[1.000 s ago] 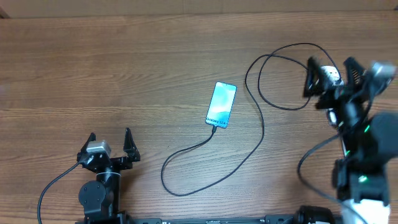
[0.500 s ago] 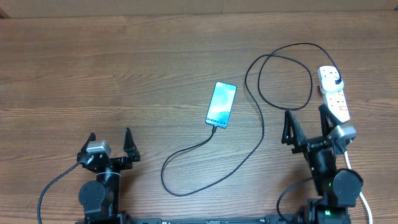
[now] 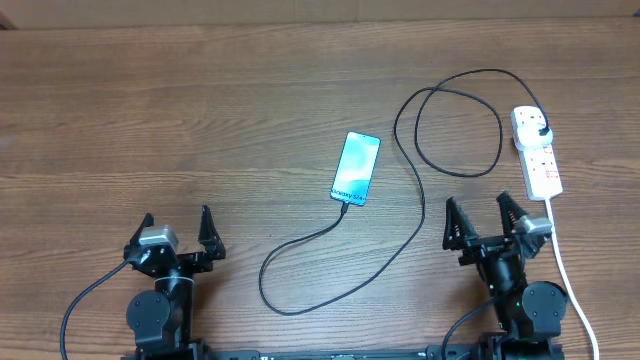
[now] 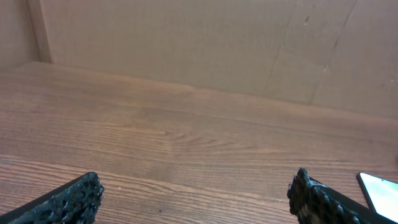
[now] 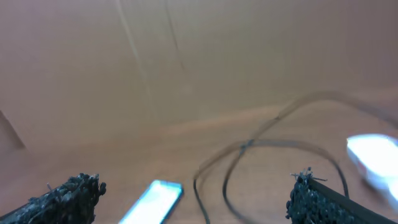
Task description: Plug charger to phone and switch on socket
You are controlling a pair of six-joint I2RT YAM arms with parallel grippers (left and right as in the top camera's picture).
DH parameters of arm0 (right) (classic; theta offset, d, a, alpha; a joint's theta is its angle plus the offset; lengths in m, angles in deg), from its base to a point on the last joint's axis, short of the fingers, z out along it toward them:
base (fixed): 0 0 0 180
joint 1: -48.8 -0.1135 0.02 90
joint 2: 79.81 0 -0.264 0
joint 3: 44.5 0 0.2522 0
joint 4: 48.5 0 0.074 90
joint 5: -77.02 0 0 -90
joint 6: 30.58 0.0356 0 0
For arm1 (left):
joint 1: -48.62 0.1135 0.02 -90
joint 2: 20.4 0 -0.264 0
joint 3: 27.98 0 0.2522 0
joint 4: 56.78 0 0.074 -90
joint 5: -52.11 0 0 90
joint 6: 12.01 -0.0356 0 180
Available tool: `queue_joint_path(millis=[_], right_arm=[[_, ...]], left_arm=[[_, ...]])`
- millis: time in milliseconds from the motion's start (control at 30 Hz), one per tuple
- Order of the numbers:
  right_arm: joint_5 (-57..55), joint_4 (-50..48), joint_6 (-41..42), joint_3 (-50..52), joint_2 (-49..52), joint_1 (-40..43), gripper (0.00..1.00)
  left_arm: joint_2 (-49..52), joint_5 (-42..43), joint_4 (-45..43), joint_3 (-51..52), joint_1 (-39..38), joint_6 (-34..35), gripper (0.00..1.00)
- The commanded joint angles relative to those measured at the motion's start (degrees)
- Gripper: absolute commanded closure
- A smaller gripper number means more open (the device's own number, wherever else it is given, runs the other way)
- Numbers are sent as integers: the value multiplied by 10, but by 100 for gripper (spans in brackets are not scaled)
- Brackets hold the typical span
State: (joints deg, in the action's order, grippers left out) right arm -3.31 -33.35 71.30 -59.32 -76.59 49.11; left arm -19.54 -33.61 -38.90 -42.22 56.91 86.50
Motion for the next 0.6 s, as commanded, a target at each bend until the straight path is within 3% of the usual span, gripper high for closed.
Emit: queue_joint_path(millis=[0, 567], right_arm=[[-11, 29, -17, 6, -21, -5, 0], [-47, 31, -103, 6, -25, -13, 0]], left_arm=[[-7, -4, 2, 2, 3, -12, 1], [-7, -4, 2, 2, 3, -12, 0]])
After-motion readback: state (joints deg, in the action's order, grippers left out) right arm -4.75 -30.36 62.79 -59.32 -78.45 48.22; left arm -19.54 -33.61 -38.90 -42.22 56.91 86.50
